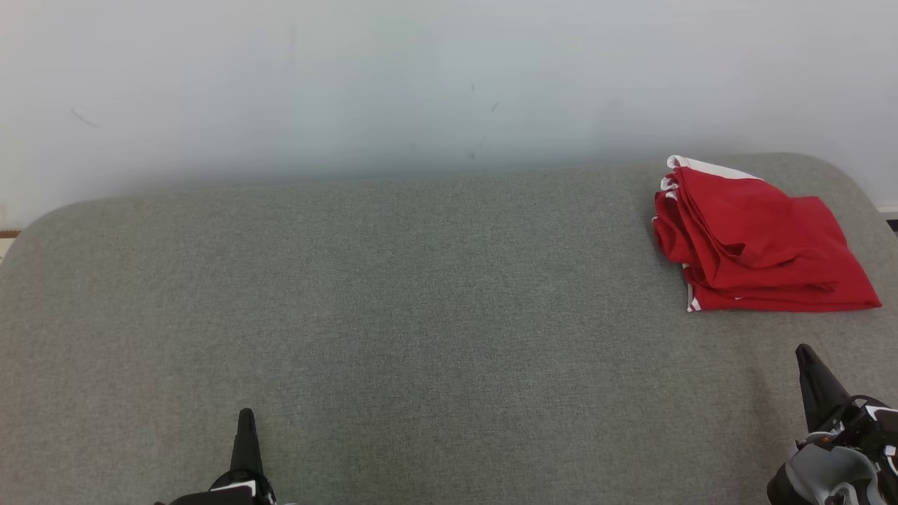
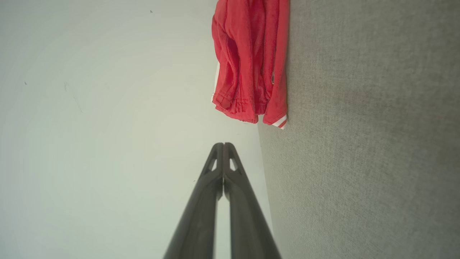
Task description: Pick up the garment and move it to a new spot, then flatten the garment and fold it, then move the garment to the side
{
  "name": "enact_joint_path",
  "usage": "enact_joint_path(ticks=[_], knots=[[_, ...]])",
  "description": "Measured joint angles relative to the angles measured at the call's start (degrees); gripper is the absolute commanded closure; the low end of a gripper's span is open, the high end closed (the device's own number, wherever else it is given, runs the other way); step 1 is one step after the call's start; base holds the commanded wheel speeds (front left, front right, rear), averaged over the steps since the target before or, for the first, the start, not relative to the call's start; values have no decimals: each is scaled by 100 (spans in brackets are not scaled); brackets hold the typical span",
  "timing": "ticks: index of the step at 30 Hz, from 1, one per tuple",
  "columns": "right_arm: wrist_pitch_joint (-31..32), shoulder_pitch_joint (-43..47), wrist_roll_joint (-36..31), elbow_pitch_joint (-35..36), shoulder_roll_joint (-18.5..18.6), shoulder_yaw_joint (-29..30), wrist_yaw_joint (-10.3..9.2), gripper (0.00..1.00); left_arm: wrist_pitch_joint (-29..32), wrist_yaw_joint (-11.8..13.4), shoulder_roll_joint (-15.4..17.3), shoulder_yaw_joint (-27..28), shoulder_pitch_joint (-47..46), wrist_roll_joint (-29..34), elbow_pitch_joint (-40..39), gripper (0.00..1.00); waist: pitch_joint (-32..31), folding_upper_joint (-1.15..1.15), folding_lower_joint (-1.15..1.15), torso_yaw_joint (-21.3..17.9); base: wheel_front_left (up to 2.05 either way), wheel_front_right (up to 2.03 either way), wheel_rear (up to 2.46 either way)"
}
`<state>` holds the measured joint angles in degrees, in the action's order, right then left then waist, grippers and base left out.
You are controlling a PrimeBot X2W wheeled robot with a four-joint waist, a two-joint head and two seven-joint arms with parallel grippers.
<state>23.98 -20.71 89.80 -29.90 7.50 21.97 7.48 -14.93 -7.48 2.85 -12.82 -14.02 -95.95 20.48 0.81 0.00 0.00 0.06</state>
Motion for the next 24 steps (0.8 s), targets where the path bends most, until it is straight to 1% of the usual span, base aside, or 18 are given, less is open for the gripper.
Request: enact_joint_path(ticks=[24], knots=[[4, -1, -1, 0, 0, 4, 0, 100, 0, 0, 0, 0, 0, 0, 0, 100, 0, 0, 0, 0, 0, 0, 0]])
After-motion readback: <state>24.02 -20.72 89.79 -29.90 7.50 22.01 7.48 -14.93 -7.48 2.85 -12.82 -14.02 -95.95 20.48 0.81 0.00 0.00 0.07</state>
